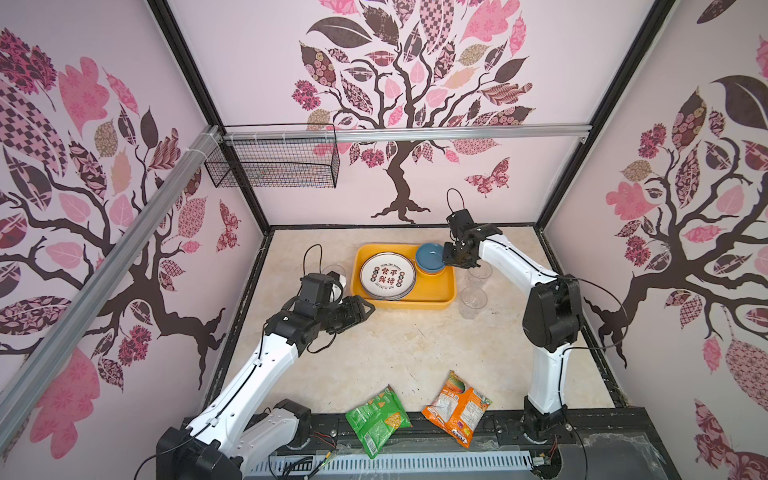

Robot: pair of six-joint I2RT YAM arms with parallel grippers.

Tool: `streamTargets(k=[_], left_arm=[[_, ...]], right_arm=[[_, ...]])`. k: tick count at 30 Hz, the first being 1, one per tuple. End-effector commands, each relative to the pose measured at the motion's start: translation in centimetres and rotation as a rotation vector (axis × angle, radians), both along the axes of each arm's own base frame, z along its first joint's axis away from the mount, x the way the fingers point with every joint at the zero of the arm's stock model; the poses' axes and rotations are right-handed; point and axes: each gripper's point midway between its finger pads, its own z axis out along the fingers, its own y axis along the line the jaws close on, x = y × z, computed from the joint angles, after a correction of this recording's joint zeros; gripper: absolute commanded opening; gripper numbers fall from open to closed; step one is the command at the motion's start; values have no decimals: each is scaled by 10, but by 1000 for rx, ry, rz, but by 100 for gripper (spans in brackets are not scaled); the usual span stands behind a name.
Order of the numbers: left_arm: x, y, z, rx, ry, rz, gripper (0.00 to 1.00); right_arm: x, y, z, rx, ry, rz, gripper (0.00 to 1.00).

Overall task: Place the mixed dishes into the plastic bin
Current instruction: 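Open the right gripper and raise it from the blue bowl, then move the right gripper down to an upside-down clear plastic cup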

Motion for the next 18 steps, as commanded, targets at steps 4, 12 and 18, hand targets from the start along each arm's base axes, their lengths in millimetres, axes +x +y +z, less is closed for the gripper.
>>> streamTargets(k=[4, 12, 18], left_arm=[[-1, -11, -9, -26, 17, -70, 63], [2, -27, -6, -36, 23, -151, 63], [0, -48, -6, -12, 20, -235, 63]], right_arm=[[-34, -11, 43, 52, -89, 8, 42], [-84, -25, 35, 79, -67, 4, 48], [-113, -45, 28, 61, -42, -58, 50]])
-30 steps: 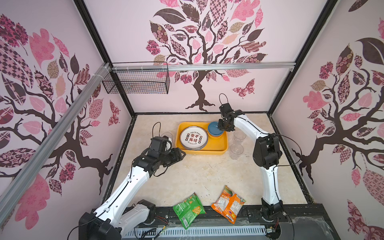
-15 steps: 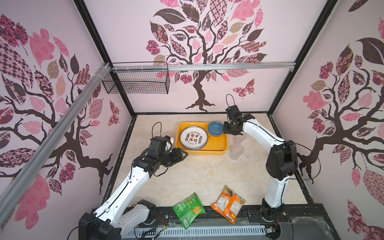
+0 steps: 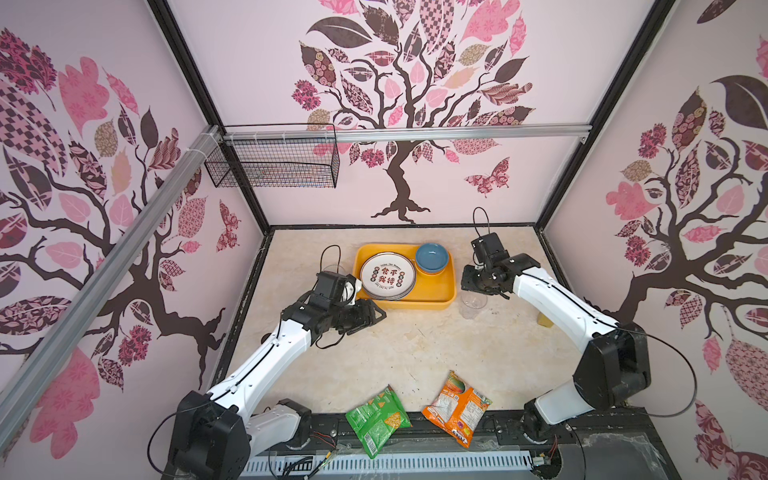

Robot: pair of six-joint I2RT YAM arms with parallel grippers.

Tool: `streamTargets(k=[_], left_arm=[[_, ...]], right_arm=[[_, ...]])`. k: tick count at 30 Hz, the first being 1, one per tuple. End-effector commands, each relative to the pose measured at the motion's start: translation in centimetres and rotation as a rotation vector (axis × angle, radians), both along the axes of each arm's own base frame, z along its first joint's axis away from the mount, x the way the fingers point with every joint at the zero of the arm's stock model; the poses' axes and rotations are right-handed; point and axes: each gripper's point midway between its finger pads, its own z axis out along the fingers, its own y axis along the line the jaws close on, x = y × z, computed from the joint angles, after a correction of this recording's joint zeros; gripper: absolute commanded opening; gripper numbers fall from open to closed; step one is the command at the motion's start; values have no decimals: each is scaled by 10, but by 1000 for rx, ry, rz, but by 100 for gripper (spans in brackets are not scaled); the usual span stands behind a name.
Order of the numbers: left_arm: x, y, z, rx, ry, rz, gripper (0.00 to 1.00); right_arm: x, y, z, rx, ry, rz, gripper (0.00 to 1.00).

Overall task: Place the mixed dishes into the plastic bin
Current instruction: 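Move the right gripper down to an upside-down clear plastic cup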

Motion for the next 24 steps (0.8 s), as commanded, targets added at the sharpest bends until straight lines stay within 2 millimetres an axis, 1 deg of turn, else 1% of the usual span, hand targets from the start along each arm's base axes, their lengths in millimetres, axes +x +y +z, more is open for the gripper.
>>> streamTargets(k=[1, 4, 8, 10, 14, 20, 24], left_arm=[[5, -18, 22, -14, -70, -74, 63], [6, -27, 22, -6, -68, -105, 63], [9, -37, 21, -3, -61, -130, 63], [10, -41, 21, 0, -59, -140, 63], [14, -48, 23, -1, -60, -154, 63], [12, -59, 21, 57, -71, -192, 63], [9, -67, 18, 58, -72, -210, 63]], right_arm=[[-13, -16, 12, -2, -15, -67, 49], [-24, -30, 9, -12, 2, -123, 50], [-34, -47, 4, 22, 13, -185, 49], [-37, -56, 1, 53, 18, -222, 48], [-38, -70, -12, 107, 37, -267, 47], [-35, -69, -26, 114, 63, -270, 46], [-29, -66, -33, 130, 70, -268, 45]])
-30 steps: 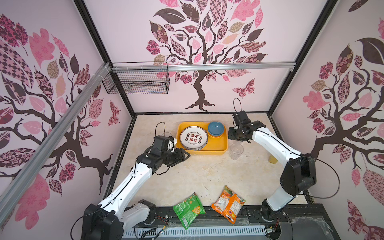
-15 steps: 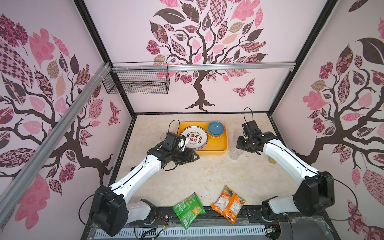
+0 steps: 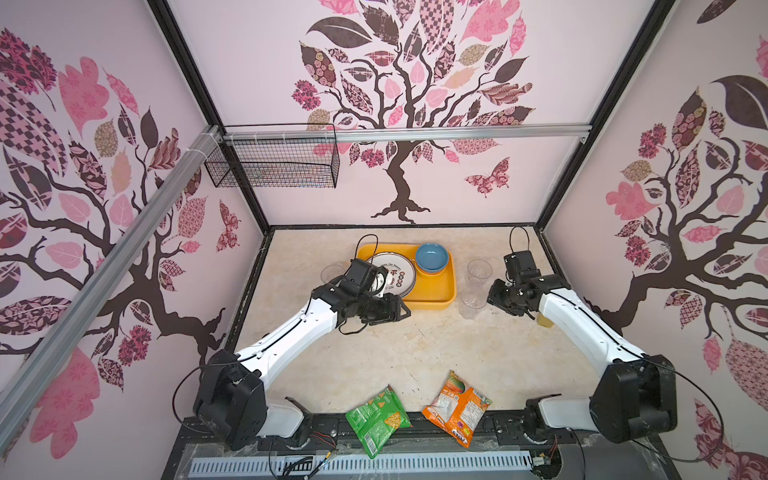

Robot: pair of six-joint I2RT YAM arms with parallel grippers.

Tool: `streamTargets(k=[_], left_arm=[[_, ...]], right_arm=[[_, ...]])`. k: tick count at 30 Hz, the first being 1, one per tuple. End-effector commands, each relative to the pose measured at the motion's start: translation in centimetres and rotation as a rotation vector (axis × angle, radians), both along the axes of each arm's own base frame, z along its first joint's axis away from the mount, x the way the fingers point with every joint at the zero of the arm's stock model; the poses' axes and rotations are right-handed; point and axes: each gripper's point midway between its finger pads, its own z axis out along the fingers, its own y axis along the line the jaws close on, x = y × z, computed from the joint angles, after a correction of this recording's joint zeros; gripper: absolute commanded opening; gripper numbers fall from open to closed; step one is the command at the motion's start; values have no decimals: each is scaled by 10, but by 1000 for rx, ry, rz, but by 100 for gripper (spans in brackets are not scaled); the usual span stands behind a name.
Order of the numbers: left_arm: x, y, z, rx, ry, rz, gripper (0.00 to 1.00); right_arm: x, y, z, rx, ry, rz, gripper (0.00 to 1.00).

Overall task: Place the mixed dishes into the plastic bin
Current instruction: 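Move the right gripper down to an upside-down clear plastic cup, then pinch the clear cup rim with the right gripper and lift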

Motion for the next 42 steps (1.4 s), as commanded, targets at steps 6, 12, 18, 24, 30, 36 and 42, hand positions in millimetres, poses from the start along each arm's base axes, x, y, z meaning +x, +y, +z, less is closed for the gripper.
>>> streamTargets(k=[6, 12, 18, 24, 30, 36, 42], left_arm=[[0, -12, 8, 34, -63, -39, 62], [0, -11, 4, 38, -59, -33, 63], [-1, -10, 1, 41, -55, -29, 62], [-3, -8, -3, 42, -48, -22, 62], [-4, -7, -4, 43, -45, -19, 62], [-4, -7, -6, 41, -42, -14, 62], [-6, -6, -5, 35, -40, -5, 62]], right_arm=[[17, 8, -14, 32, 23, 6, 42], [21, 11, -25, 35, 56, 13, 40], [23, 11, -34, 28, 82, 18, 35], [23, 10, -41, 14, 110, 25, 30], [22, 10, -43, 11, 120, 33, 20], [20, 5, -39, -17, 114, 33, 13], [14, 1, -31, -48, 108, 45, 6]])
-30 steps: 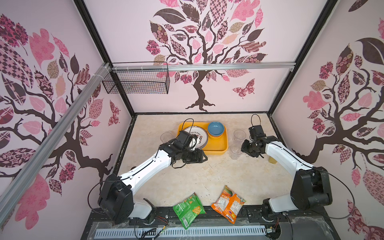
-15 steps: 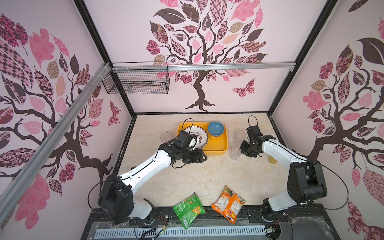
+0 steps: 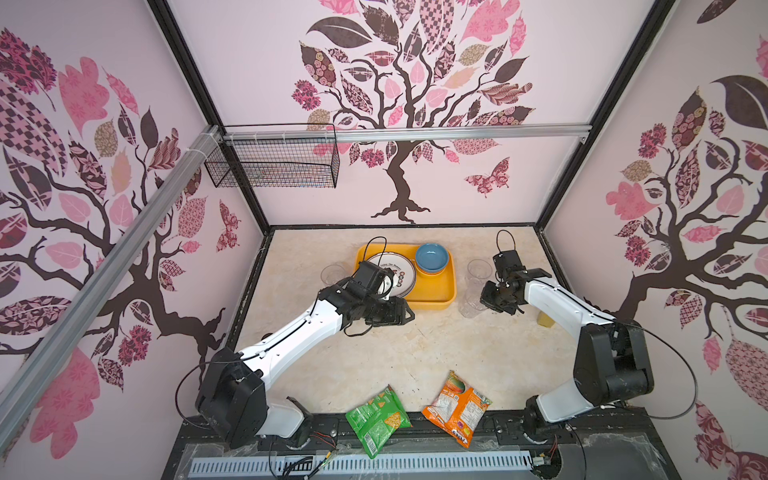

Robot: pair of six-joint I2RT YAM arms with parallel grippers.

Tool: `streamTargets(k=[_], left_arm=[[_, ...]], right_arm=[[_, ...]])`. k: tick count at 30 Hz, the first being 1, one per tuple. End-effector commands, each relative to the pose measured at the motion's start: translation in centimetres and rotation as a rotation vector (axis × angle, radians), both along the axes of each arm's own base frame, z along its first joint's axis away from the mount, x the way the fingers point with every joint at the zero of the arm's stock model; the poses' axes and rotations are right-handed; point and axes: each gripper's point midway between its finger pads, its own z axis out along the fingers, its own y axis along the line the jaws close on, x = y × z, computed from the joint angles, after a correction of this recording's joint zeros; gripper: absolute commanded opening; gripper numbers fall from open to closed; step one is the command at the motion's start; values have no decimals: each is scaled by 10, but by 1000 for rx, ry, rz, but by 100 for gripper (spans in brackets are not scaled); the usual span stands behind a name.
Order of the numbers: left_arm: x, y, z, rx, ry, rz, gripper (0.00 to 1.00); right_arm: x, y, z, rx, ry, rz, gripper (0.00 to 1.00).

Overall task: Place the mixed dishes into the plastic bin
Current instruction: 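Pinch the clear cup rim with the right gripper and lift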

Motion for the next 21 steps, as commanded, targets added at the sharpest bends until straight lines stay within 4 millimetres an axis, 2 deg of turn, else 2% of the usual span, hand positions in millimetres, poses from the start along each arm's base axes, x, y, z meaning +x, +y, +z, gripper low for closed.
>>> streamTargets(k=[1, 10, 21], left_arm=[[-2, 2, -1, -9, -7, 11, 62], [3, 3, 8, -15, -31, 35, 62], [11, 19, 13, -22, -41, 100, 62]], right_arm=[[1, -5, 19, -32, -27, 16, 5], [-7, -11, 44, -62, -63, 29, 1], [-8, -1, 85, -26, -125, 65, 0]])
